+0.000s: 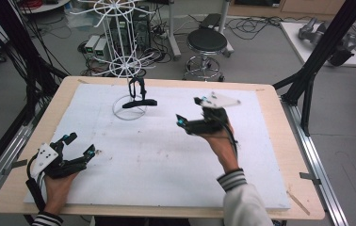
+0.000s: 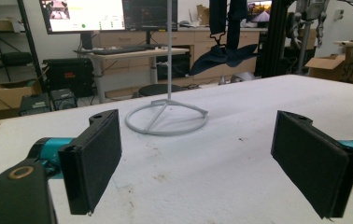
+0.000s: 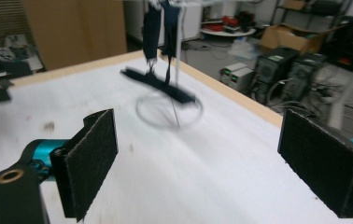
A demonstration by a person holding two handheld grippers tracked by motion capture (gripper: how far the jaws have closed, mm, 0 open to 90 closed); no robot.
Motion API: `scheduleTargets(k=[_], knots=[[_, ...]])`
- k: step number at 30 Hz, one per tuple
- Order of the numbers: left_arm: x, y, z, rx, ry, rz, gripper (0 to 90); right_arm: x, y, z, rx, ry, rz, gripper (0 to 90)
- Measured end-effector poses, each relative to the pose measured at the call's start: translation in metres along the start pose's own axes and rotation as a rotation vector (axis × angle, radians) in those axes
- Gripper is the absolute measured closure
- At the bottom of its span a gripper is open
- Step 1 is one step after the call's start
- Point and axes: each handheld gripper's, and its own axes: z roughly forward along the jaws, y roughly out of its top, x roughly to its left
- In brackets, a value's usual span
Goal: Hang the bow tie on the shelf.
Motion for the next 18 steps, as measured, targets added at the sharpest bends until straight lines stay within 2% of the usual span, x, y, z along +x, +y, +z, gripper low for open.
scheduleTargets(k=[3,5,8,11,14,17,18], knots=[[0.000,0.000,0.000,0.006,-0.001,0.005,16.6,0.003,-0.028,-0.037,-0.034,-0.053,0.004,11.2],[0.000,0.000,0.000,0.006,0.001,0.006,16.6,0.006,-0.053,-0.063,-0.071,-0.119,0.007,11.2],[-0.001,0.000,0.000,0.003,0.007,0.009,16.6,0.010,-0.088,-0.086,-0.132,-0.200,0.020,11.2],[-0.001,0.000,0.000,-0.001,0.009,0.009,16.6,0.013,-0.122,-0.095,-0.171,-0.284,0.018,11.2],[-0.002,0.000,-0.001,-0.001,0.012,0.019,16.6,0.013,-0.148,-0.096,-0.200,-0.331,0.039,11.2],[-0.001,0.000,-0.001,-0.003,0.016,0.015,16.6,0.012,-0.159,-0.095,-0.223,-0.355,0.066,11.2],[-0.001,0.000,-0.001,-0.002,0.016,0.011,16.6,0.011,-0.159,-0.096,-0.241,-0.359,0.052,11.2]])
